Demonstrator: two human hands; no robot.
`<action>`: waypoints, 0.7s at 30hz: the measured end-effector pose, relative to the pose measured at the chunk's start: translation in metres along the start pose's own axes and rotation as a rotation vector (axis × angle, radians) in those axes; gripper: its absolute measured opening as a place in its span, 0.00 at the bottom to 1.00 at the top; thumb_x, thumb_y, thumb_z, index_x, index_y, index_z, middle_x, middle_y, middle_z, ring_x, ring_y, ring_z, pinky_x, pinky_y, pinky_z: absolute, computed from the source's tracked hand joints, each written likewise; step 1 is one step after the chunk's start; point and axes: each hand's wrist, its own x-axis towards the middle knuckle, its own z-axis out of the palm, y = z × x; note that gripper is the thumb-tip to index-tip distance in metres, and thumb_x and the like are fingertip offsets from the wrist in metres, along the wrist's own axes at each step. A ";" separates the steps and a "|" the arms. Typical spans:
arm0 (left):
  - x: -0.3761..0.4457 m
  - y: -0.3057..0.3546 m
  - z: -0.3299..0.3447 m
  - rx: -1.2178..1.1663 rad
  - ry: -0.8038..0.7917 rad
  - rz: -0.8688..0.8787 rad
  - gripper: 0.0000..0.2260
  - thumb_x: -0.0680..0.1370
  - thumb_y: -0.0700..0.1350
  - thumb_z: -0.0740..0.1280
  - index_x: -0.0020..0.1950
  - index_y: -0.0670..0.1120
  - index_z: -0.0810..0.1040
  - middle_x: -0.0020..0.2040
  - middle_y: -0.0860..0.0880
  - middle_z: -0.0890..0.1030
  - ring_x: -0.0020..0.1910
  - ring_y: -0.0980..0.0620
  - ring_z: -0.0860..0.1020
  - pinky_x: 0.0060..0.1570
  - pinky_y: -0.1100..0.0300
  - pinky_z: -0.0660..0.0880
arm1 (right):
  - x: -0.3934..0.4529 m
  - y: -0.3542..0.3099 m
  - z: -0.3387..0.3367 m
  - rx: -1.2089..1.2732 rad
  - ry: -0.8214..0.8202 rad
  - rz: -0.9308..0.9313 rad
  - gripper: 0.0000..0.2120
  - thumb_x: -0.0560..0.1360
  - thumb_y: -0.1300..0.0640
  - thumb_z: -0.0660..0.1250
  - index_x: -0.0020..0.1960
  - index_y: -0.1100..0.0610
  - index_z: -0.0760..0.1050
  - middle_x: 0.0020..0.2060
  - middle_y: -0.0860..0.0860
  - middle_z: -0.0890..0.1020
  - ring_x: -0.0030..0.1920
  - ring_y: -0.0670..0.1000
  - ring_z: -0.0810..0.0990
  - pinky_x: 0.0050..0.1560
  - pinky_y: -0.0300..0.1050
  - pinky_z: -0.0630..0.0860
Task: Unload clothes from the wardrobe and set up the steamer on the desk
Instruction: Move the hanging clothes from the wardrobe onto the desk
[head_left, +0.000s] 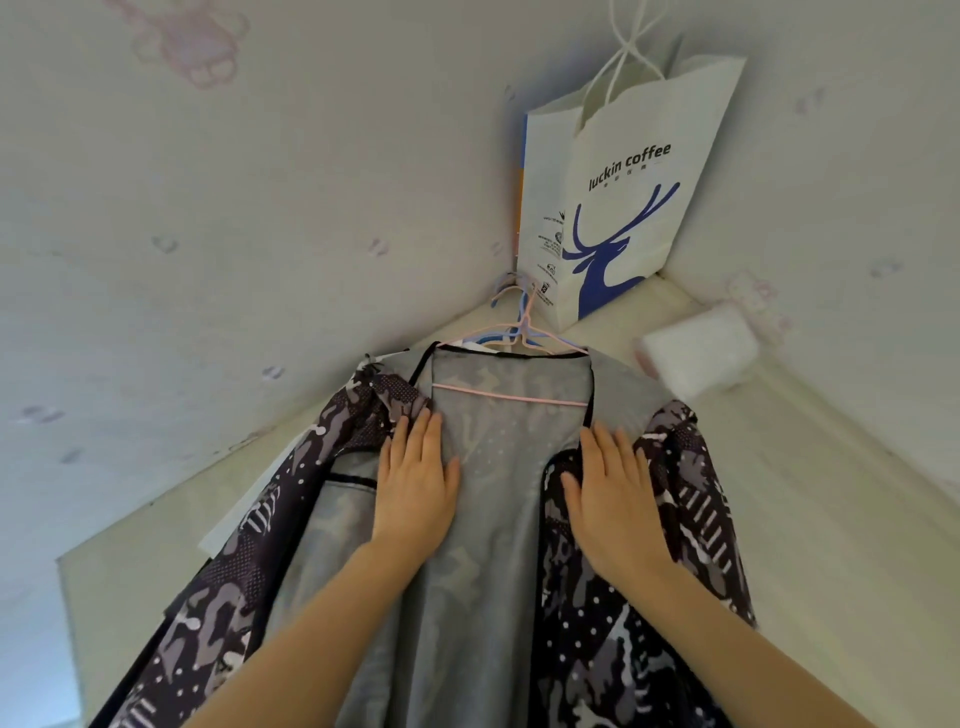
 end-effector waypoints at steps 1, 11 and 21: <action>-0.010 0.001 0.000 -0.008 -0.017 0.003 0.31 0.76 0.57 0.44 0.76 0.44 0.60 0.75 0.46 0.63 0.76 0.43 0.58 0.72 0.46 0.56 | -0.011 -0.003 0.003 -0.004 -0.032 -0.003 0.27 0.81 0.48 0.51 0.76 0.60 0.56 0.75 0.58 0.60 0.76 0.59 0.54 0.74 0.56 0.51; -0.129 -0.018 -0.005 0.054 -0.245 0.127 0.31 0.76 0.58 0.39 0.78 0.48 0.54 0.77 0.50 0.58 0.77 0.46 0.52 0.74 0.49 0.54 | -0.129 -0.045 0.013 -0.075 -0.041 0.094 0.32 0.76 0.51 0.65 0.73 0.64 0.61 0.72 0.62 0.65 0.72 0.64 0.63 0.69 0.60 0.63; -0.243 -0.057 -0.021 0.066 -0.136 0.420 0.20 0.76 0.49 0.55 0.63 0.46 0.77 0.56 0.50 0.82 0.60 0.47 0.79 0.57 0.50 0.76 | -0.266 -0.106 0.030 -0.125 0.011 0.214 0.30 0.75 0.47 0.51 0.69 0.64 0.68 0.68 0.59 0.72 0.68 0.64 0.69 0.65 0.59 0.70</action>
